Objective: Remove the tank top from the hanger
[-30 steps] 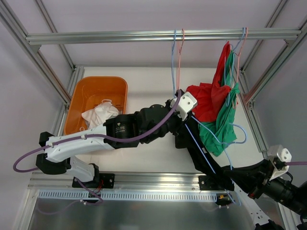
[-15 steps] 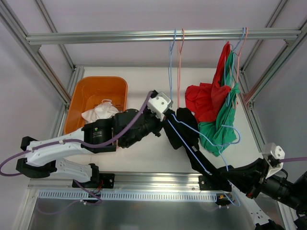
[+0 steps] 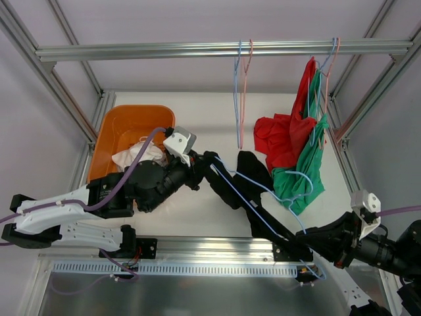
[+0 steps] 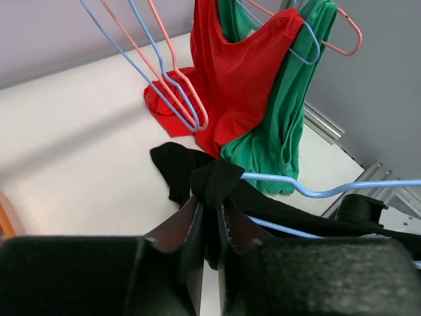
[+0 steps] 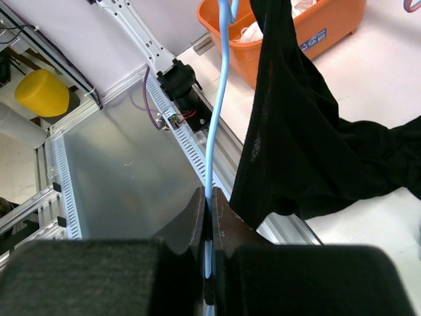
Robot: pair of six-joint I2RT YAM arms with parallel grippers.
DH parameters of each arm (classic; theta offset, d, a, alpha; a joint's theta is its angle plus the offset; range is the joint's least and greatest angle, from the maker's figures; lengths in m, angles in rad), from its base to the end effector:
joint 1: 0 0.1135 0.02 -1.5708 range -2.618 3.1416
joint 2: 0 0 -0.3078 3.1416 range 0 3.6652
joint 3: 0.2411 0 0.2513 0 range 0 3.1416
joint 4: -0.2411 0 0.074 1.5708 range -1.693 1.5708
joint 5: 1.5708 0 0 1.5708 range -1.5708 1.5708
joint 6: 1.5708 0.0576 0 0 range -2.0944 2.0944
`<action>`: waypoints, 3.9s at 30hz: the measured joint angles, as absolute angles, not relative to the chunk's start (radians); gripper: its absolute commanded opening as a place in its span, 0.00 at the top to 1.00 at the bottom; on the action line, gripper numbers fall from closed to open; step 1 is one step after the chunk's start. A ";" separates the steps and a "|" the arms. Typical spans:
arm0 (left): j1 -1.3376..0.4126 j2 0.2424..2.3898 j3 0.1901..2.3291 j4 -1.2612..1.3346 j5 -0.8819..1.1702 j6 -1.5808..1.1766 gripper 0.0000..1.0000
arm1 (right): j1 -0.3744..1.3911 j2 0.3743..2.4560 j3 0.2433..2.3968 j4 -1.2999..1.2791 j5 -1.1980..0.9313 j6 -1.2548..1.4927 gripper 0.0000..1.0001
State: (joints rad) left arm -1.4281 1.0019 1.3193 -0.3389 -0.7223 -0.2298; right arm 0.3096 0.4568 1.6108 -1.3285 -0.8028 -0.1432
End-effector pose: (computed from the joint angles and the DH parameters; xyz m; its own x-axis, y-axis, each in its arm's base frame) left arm 0.0639 -0.1772 0.5035 -0.1507 -0.1526 -0.9767 0.6309 0.7458 -0.2139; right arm -0.1079 0.0090 0.4769 -0.0372 -0.1160 -0.9926 -0.9009 0.4337 -0.0169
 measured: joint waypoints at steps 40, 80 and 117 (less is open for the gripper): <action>-1.366 1.043 0.780 -0.232 -0.378 -0.559 0.68 | 0.154 0.282 0.829 0.301 -0.437 0.258 1.00; -1.366 0.914 0.928 -0.535 -0.503 -0.530 0.01 | 0.435 1.471 2.032 -0.879 0.049 -0.046 1.00; -1.329 1.814 1.201 -0.236 -0.369 -0.425 0.01 | 0.540 0.483 1.374 -0.763 -0.130 0.041 0.00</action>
